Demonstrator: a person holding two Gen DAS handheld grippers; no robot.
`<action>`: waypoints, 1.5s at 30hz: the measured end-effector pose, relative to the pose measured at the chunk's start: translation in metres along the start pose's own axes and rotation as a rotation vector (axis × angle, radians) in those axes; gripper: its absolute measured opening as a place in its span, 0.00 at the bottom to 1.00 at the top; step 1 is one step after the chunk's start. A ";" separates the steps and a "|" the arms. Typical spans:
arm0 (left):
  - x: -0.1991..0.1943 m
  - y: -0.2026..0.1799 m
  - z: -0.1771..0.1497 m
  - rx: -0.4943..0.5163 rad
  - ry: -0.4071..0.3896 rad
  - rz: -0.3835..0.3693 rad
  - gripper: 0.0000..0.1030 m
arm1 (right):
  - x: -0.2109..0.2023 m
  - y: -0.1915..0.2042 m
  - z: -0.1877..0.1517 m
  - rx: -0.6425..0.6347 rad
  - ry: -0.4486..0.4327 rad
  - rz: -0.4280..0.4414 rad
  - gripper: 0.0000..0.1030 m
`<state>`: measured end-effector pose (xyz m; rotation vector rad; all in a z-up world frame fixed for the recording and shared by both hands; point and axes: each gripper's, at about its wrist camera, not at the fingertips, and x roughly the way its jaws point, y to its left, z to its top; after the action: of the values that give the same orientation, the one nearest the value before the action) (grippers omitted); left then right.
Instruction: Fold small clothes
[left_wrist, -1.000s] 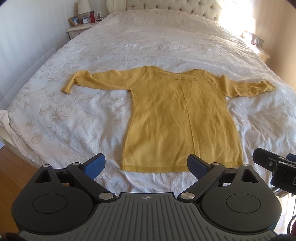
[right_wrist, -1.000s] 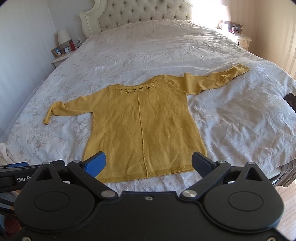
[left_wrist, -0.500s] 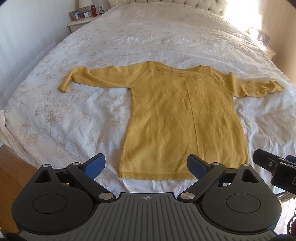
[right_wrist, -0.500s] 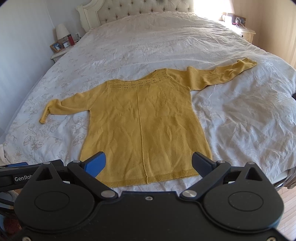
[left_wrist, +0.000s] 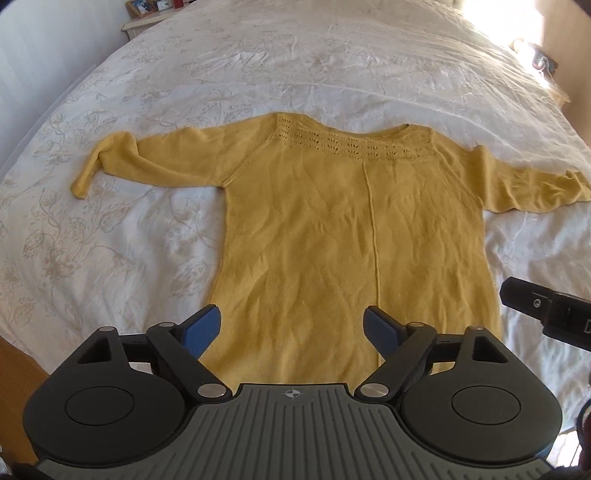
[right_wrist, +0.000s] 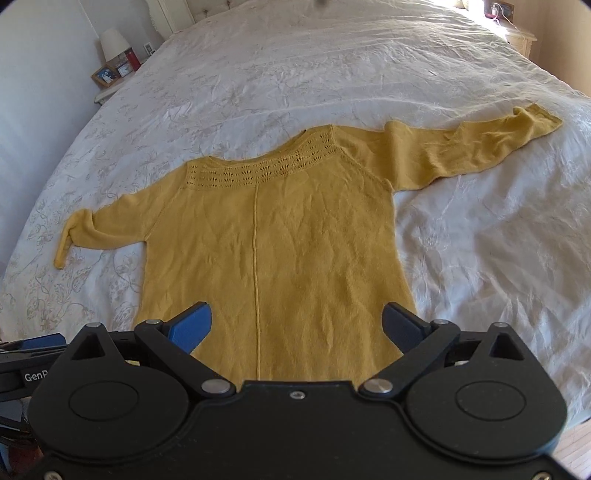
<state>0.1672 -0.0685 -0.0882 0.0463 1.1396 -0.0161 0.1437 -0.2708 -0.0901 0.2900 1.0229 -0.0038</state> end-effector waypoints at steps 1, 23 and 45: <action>0.005 -0.003 0.005 0.000 0.004 0.002 0.78 | 0.006 -0.005 0.007 -0.011 0.000 0.008 0.96; 0.087 -0.014 0.093 0.047 -0.104 0.005 0.55 | 0.110 -0.022 0.081 -0.066 0.027 0.105 0.60; 0.243 -0.018 0.216 0.064 -0.057 -0.040 0.55 | 0.238 0.007 0.168 -0.131 0.038 0.058 0.60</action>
<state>0.4641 -0.0934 -0.2191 0.0793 1.0827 -0.0888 0.4110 -0.2731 -0.2070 0.2007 1.0471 0.1215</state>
